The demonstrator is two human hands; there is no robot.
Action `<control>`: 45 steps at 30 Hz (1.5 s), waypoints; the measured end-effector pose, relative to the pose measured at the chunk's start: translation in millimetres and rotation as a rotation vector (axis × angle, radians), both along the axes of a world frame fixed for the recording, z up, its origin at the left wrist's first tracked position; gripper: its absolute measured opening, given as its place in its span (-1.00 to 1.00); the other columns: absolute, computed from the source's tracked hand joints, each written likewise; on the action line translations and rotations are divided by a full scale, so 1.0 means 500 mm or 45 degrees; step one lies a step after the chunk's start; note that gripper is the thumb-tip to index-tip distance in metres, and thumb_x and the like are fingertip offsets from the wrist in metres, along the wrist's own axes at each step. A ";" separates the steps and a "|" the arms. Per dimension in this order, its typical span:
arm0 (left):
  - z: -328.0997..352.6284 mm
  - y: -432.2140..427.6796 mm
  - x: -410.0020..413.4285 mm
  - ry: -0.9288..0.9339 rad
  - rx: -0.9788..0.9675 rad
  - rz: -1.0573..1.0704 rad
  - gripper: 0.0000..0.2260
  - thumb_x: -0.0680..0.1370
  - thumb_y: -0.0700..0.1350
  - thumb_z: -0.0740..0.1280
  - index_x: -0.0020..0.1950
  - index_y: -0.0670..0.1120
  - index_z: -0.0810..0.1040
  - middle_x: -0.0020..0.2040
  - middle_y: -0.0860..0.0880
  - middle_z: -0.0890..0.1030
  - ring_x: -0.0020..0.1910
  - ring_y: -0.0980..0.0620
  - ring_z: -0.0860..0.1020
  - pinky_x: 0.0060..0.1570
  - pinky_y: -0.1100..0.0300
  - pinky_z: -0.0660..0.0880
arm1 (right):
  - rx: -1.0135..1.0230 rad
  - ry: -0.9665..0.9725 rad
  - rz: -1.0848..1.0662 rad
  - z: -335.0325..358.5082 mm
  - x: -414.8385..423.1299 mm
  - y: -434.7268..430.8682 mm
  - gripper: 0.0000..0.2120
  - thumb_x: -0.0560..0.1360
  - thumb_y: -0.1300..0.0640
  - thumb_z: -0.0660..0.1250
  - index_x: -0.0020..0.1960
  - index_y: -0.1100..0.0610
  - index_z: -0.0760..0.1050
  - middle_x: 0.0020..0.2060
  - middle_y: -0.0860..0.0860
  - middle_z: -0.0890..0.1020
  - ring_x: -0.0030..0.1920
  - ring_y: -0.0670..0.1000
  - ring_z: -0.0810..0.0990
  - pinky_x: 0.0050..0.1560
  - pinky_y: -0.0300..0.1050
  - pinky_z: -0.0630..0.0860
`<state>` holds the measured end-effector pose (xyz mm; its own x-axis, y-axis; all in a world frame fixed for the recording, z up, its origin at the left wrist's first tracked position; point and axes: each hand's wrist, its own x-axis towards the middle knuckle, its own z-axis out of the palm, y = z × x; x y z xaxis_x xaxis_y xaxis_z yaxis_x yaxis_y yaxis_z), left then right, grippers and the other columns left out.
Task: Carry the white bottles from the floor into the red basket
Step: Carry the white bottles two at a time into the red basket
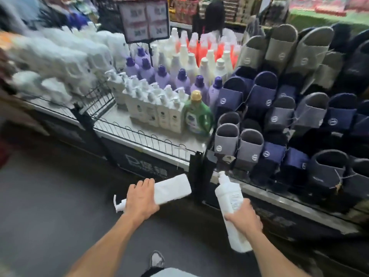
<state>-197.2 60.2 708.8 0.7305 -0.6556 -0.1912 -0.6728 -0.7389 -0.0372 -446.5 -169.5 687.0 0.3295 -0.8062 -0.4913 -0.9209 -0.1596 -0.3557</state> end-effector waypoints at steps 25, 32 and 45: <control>-0.025 0.551 0.406 0.033 0.016 1.023 -0.48 0.31 0.22 0.43 0.17 0.02 0.46 0.10 0.04 0.59 0.14 -0.03 0.57 0.04 0.03 0.41 | 0.026 0.030 1.049 -0.001 0.844 0.327 -0.29 0.24 -0.20 0.55 0.16 -0.01 0.19 0.03 -0.04 0.52 -0.02 0.06 0.60 -0.02 0.05 0.61; -0.002 0.630 0.483 0.036 -0.010 1.360 -0.49 0.27 0.17 0.46 0.14 0.01 0.47 0.09 0.00 0.64 0.11 -0.07 0.61 0.05 0.06 0.46 | 0.055 0.003 1.286 -0.006 1.064 0.407 -0.25 0.22 -0.22 0.55 0.19 -0.01 0.21 0.00 -0.04 0.52 -0.03 0.05 0.61 -0.02 0.08 0.65; -0.016 0.788 0.620 0.017 -0.210 1.776 -0.38 0.22 0.20 0.54 0.15 -0.05 0.46 0.12 -0.04 0.62 0.13 -0.10 0.59 0.04 0.03 0.43 | 0.009 0.033 1.661 0.019 1.384 0.626 -0.39 0.29 -0.13 0.53 0.11 0.03 0.24 -0.01 -0.04 0.55 -0.07 0.07 0.60 -0.12 -0.03 0.52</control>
